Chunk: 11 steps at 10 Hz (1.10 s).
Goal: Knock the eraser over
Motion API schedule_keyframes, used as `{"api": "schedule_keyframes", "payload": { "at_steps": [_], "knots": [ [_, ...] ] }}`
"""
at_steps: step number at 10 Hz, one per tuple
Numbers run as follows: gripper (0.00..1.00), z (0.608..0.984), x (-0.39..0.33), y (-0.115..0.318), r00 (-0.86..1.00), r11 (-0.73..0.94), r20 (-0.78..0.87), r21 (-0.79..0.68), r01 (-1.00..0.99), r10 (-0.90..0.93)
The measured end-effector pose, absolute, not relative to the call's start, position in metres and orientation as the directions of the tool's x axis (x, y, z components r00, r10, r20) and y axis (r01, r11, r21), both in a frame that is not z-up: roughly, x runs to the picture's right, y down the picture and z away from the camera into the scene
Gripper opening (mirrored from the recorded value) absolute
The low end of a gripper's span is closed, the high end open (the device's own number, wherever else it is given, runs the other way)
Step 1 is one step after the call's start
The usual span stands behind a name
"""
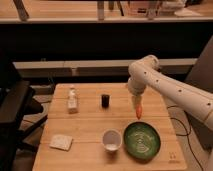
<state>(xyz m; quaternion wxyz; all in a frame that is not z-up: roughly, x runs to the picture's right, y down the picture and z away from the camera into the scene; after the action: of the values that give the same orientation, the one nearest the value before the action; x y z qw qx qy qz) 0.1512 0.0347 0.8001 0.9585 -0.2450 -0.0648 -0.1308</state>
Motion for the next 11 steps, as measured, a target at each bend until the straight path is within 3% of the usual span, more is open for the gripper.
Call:
{"api": "schedule_keyframes", "payload": {
  "at_steps": [4,7,11],
  "knots": [
    [0.80,0.808,0.146,0.032,0.951,0.840,0.201,-0.451,0.302,-0.233],
    [0.73,0.819,0.143,0.032,0.946,0.835,0.209,-0.451,0.317,-0.246],
    [0.51,0.830,0.139,0.029,0.940,0.830,0.222,-0.447,0.333,-0.258]
  ]
}}
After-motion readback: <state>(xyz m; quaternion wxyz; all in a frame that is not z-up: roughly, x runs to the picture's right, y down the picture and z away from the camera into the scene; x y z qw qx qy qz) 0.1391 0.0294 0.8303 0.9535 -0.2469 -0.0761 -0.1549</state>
